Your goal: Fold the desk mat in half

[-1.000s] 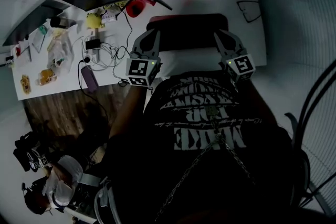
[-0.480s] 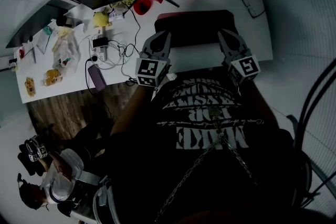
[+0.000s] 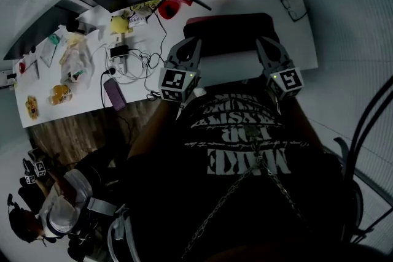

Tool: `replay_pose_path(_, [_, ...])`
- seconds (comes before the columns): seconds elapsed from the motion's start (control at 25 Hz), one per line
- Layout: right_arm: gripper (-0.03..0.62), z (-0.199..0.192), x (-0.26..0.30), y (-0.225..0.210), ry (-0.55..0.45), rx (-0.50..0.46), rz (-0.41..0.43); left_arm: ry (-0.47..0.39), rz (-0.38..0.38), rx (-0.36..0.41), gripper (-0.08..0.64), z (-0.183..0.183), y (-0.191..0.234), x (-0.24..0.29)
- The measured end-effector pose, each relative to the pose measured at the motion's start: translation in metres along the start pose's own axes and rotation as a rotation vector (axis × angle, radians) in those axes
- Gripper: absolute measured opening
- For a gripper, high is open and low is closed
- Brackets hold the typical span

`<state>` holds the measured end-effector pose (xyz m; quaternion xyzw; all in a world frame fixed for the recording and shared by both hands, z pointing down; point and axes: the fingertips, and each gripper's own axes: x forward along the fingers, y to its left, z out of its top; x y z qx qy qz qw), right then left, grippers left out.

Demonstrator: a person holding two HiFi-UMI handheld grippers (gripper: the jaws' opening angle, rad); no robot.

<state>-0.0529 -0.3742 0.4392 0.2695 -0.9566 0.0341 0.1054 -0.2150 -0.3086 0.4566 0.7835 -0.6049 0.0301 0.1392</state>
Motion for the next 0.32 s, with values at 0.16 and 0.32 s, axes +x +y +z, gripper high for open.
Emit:
replay_pose_path(0.16, [0.000, 0.0029, 0.0000, 0.0020, 0.004, 0.002, -0.009, 0.009, 0.002, 0.014, 0.006, 0.0017, 0.0047, -0.0006])
replay_pose_path(0.32, [0.000, 0.0017, -0.0029, 0.0013, 0.010, -0.014, -0.020, 0.009, -0.004, 0.012, 0.006, -0.0016, 0.0055, -0.0011])
